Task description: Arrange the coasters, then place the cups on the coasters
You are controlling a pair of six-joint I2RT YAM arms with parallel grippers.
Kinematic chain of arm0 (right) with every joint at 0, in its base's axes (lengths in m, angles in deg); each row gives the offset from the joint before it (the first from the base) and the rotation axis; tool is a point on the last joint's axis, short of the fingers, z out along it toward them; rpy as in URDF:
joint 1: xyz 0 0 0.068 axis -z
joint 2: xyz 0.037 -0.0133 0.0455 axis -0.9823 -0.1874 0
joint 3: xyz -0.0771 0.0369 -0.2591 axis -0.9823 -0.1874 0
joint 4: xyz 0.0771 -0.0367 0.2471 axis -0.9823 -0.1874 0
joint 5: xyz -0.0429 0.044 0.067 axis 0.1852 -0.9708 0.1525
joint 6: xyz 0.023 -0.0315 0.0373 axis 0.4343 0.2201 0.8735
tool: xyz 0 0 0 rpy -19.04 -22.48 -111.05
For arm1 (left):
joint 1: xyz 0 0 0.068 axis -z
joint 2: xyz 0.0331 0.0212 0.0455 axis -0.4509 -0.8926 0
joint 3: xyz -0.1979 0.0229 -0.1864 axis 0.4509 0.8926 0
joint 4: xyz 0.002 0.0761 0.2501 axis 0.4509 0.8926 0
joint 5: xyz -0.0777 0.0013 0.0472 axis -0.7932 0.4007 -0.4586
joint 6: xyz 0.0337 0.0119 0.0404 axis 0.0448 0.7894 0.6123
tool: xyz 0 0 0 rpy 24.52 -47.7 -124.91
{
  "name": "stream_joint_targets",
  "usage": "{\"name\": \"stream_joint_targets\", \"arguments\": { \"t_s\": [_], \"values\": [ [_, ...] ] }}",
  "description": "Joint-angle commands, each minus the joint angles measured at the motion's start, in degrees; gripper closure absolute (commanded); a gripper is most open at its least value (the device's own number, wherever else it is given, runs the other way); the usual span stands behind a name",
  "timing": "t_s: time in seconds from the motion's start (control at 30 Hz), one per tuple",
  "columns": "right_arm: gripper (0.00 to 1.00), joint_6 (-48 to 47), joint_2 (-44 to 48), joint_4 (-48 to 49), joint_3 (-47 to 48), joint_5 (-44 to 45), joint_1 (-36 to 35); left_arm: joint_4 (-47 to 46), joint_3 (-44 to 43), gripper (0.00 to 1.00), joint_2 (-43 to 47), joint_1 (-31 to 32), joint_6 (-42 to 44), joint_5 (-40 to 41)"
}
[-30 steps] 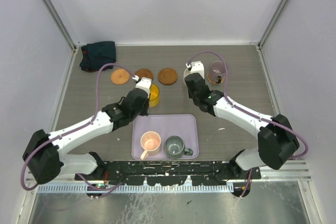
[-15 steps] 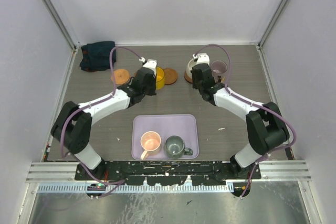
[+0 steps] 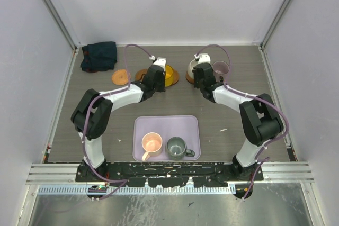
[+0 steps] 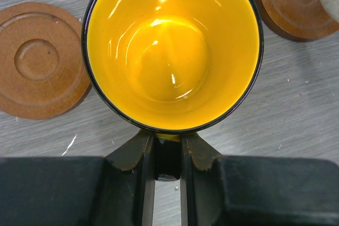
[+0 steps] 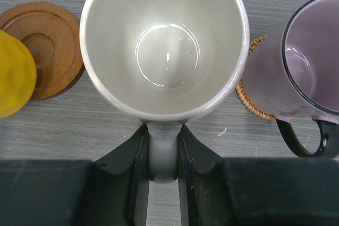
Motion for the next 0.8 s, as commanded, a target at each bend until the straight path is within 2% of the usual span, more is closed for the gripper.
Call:
{"name": "stream_joint_targets", "arguments": {
  "t_s": [0.0, 0.77],
  "values": [
    [0.99, -1.4, -0.8, 11.7, 5.5, 0.0, 0.3, -9.6, -6.0, 0.96, -1.3, -0.4, 0.9, 1.9],
    [0.99, -1.4, -7.6, 10.8, 10.1, 0.0, 2.7, -9.8, -13.4, 0.95, -8.2, -1.0, 1.4, 0.5]
  ]
}}
